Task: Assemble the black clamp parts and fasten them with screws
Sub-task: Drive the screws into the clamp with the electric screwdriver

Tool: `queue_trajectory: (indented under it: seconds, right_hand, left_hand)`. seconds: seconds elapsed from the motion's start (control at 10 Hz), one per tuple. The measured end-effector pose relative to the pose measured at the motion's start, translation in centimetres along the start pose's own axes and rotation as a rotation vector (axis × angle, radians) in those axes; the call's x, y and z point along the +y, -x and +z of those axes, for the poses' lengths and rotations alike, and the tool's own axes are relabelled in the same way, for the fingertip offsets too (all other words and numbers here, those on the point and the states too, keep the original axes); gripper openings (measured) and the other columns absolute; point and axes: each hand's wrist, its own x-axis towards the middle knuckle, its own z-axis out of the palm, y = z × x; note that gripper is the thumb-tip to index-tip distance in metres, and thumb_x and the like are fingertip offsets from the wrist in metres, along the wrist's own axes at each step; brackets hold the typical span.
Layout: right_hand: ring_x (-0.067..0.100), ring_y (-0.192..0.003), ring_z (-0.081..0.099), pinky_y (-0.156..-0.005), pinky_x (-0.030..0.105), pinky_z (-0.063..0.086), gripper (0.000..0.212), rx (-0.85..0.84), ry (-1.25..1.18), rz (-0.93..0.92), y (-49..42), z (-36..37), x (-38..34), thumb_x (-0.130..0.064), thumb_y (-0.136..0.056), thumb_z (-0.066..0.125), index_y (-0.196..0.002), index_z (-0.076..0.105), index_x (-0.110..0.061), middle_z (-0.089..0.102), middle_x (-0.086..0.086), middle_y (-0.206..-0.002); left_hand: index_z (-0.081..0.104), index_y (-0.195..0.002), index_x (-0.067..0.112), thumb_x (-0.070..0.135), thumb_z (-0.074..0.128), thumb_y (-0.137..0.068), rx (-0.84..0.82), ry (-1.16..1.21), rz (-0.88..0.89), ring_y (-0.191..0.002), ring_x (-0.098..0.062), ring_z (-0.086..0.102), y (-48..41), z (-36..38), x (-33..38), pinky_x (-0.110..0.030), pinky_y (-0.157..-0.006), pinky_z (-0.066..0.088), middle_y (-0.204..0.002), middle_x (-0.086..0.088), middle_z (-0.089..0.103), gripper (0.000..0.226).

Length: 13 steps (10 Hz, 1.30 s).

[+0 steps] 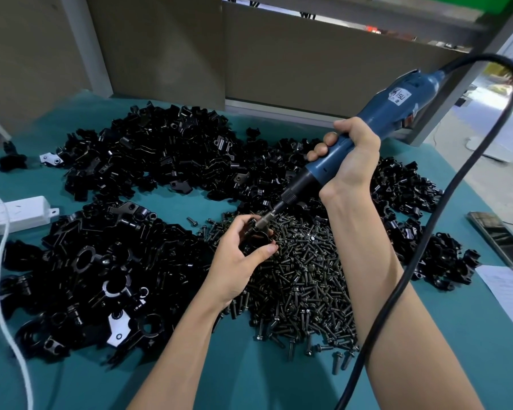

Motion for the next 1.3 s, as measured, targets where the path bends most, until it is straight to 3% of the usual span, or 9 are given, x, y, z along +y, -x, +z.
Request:
queue_trajectory:
  seconds: [0.4, 0.5, 0.6, 0.7, 0.8, 1.0, 1.2, 1.3]
  right_hand:
    - [0.015, -0.042, 0.039, -0.045, 0.025, 0.038, 0.018, -0.003, 0.011, -0.001, 0.2, 0.2, 0.2, -0.002, -0.079, 0.057, -0.075, 0.042, -0.012, 0.044, 0.003, -0.055]
    - [0.015, -0.041, 0.039, -0.045, 0.024, 0.039, 0.018, -0.006, 0.011, 0.007, 0.3, 0.3, 0.3, -0.002, -0.079, 0.057, -0.075, 0.042, -0.012, 0.045, 0.003, -0.055]
    - [0.016, -0.041, 0.039, -0.045, 0.024, 0.039, 0.018, -0.012, 0.021, 0.008, 0.3, 0.5, 0.3, -0.002, -0.079, 0.057, -0.074, 0.043, -0.012, 0.045, 0.003, -0.055]
    - [0.015, -0.041, 0.039, -0.045, 0.024, 0.038, 0.018, -0.017, 0.024, 0.011, 0.3, 0.7, 0.4, -0.002, -0.079, 0.057, -0.073, 0.043, -0.012, 0.045, 0.003, -0.055]
    - [0.016, -0.041, 0.039, -0.045, 0.024, 0.039, 0.018, -0.031, 0.025, 0.005, 0.3, 1.0, 0.5, -0.002, -0.079, 0.057, -0.075, 0.043, -0.011, 0.045, 0.003, -0.055]
    - [0.016, -0.041, 0.038, -0.045, 0.024, 0.038, 0.017, -0.055, 0.032, -0.001, 0.5, 1.6, 0.6, -0.001, -0.08, 0.056, -0.075, 0.043, -0.011, 0.044, 0.004, -0.054]
    - [0.018, -0.042, 0.039, -0.046, 0.026, 0.038, 0.016, -0.111, 0.055, -0.041, 0.8, 1.9, 0.5, 0.001, -0.081, 0.055, -0.072, 0.046, -0.01, 0.043, 0.005, -0.056]
    - [0.018, -0.042, 0.039, -0.046, 0.027, 0.038, 0.014, -0.145, 0.06, -0.063, 0.9, 2.1, 0.3, 0.0, -0.08, 0.056, -0.074, 0.047, -0.009, 0.043, 0.005, -0.057]
  left_hand:
    - [0.059, -0.106, 0.044, 0.02, 0.079, -0.083, 0.01, 0.009, 0.047, -0.108, 0.002, 0.057, -0.1, -0.1, -0.6, -0.025, -0.094, 0.04, -0.104, 0.021, 0.066, 0.038]
    - [0.059, -0.105, 0.045, 0.019, 0.078, -0.083, 0.012, 0.017, 0.054, -0.111, 0.0, 0.058, -0.1, -0.1, -0.4, -0.027, -0.098, 0.042, -0.105, 0.02, 0.067, 0.038]
    - [0.06, -0.105, 0.044, 0.026, 0.077, -0.078, 0.021, 0.048, 0.042, -0.115, -0.015, 0.062, -0.1, 0.0, -0.3, -0.039, -0.109, 0.044, -0.105, 0.013, 0.069, 0.037]
    - [0.061, -0.106, 0.041, 0.021, 0.078, -0.081, 0.03, 0.071, 0.043, -0.113, -0.015, 0.062, -0.1, -0.1, -0.3, -0.044, -0.111, 0.042, -0.104, 0.011, 0.07, 0.036]
    - [0.06, -0.112, 0.032, 0.012, 0.078, -0.086, 0.028, 0.097, 0.029, -0.111, -0.011, 0.062, -0.1, -0.1, -0.3, -0.045, -0.111, 0.041, -0.101, 0.014, 0.07, 0.038]
    - [0.061, -0.117, 0.022, 0.011, 0.08, -0.083, 0.051, 0.155, 0.003, -0.111, -0.017, 0.064, -0.3, -0.4, -0.2, -0.039, -0.106, 0.045, -0.103, 0.008, 0.072, 0.041]
    - [0.063, -0.113, 0.021, 0.037, 0.086, -0.063, 0.022, 0.271, -0.011, -0.114, -0.038, 0.064, -0.1, -0.1, 0.1, -0.052, -0.111, 0.042, -0.099, 0.0, 0.072, 0.057]
    - [0.065, -0.109, 0.021, 0.038, 0.087, -0.06, 0.031, 0.318, -0.017, -0.116, -0.042, 0.062, -0.2, 0.2, 0.2, -0.054, -0.112, 0.041, -0.097, 0.0, 0.071, 0.056]
